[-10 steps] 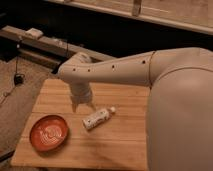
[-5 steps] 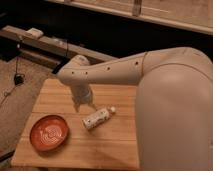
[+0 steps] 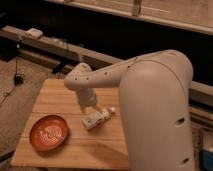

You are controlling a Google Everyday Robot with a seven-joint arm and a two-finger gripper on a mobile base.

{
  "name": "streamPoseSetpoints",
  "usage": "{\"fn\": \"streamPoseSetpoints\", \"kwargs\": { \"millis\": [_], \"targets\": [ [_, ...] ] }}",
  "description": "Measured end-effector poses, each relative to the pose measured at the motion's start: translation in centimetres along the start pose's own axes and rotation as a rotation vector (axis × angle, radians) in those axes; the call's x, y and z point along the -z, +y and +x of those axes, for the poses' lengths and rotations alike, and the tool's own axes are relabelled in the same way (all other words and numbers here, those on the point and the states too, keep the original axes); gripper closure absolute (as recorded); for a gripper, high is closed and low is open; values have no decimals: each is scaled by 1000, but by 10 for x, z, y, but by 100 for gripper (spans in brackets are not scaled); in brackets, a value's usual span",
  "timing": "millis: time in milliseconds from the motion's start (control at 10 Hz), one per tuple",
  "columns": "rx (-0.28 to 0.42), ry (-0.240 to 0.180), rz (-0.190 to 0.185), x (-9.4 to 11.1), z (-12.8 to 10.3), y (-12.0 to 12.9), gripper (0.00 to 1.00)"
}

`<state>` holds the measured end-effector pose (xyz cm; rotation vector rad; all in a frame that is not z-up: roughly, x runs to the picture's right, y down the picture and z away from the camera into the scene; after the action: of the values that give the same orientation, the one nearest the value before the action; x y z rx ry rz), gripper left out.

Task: Place the bottle in the ceramic bowl

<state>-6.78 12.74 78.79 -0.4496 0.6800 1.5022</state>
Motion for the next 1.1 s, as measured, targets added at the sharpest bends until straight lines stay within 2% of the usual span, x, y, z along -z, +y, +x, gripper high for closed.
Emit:
{"fn": "streamPoseSetpoints", "kwargs": {
  "millis": [500, 1100],
  "targets": [
    [-20, 14, 25, -10, -17, -2, 35],
    [-16, 59, 19, -37, -19, 1, 35]
  ]
}}
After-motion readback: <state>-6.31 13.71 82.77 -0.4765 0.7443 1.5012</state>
